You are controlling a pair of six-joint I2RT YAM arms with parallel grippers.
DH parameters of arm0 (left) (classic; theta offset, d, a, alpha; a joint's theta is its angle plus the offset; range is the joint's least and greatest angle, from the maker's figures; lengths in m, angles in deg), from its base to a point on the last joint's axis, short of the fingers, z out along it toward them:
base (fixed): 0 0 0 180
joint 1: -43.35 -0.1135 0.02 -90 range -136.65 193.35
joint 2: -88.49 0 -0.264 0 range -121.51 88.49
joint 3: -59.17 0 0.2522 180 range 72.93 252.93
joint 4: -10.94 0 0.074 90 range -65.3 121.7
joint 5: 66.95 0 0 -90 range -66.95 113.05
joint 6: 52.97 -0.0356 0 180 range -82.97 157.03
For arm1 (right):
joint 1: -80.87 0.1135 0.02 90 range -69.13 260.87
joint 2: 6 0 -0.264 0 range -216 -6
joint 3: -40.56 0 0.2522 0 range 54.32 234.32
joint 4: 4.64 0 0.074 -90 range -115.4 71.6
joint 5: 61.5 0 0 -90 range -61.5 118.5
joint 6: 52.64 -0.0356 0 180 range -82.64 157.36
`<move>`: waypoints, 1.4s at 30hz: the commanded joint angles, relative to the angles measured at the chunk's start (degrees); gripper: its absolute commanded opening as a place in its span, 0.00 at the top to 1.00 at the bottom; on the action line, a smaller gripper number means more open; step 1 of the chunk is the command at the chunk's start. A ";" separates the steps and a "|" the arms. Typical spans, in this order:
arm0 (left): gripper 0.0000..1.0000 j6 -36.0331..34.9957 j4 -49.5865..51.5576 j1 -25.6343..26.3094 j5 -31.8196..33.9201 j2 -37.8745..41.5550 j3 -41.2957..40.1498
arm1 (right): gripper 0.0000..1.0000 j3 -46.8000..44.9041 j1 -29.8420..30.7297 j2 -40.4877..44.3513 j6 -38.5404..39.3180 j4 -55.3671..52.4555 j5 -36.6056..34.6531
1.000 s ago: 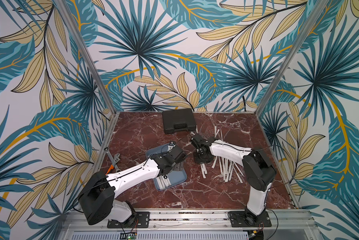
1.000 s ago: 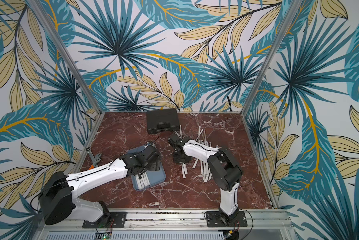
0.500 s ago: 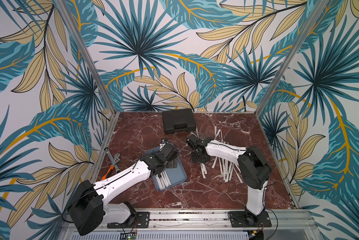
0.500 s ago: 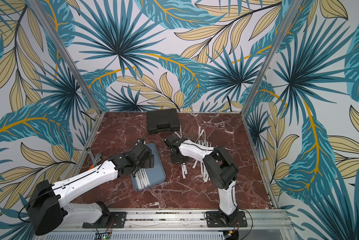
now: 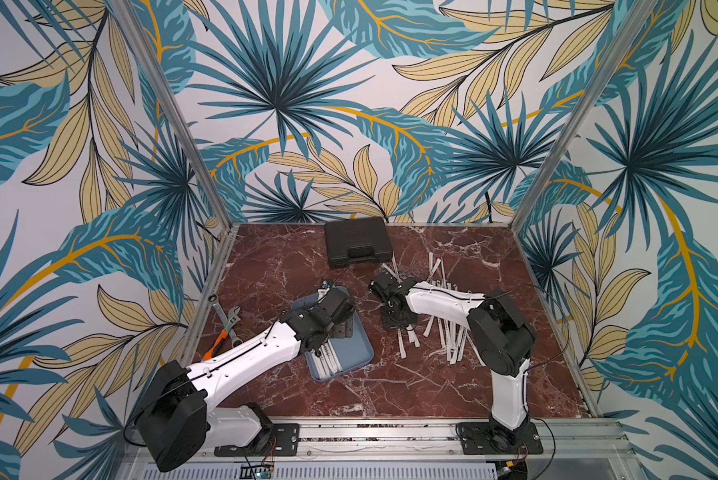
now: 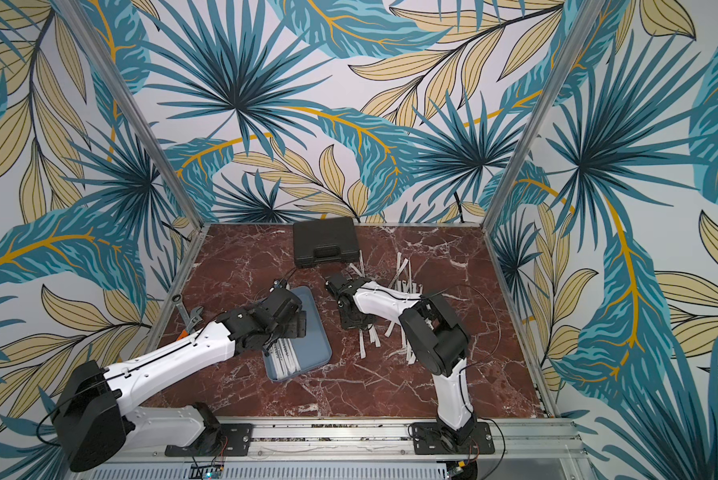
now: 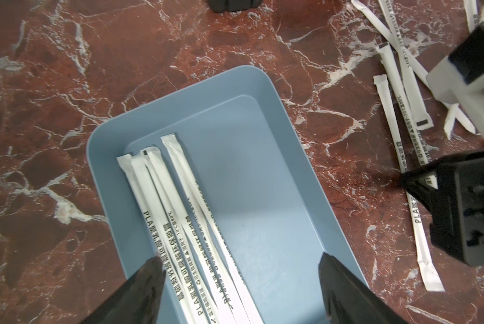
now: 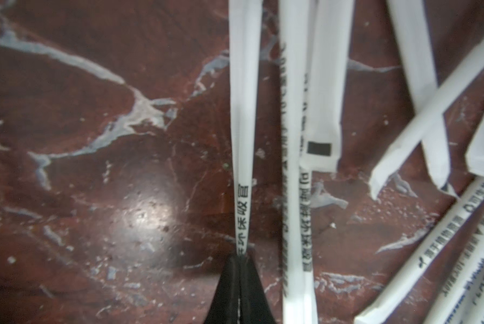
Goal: Put the straws into the storage box
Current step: Pick up the straw from the center of the board, then place the straw in the storage box.
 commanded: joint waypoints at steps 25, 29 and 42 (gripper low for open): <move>0.10 1.99 4.32 -13.60 2.64 20.04 -10.09 | 0.94 22.25 15.78 -13.72 0.81 1.49 15.08; 0.10 1.99 3.85 -13.57 1.48 19.27 -10.42 | 0.93 23.18 15.64 -14.98 0.81 1.60 15.13; 0.10 1.75 4.05 -13.60 1.08 19.14 -10.05 | 0.82 24.27 15.44 -12.96 0.88 0.46 14.82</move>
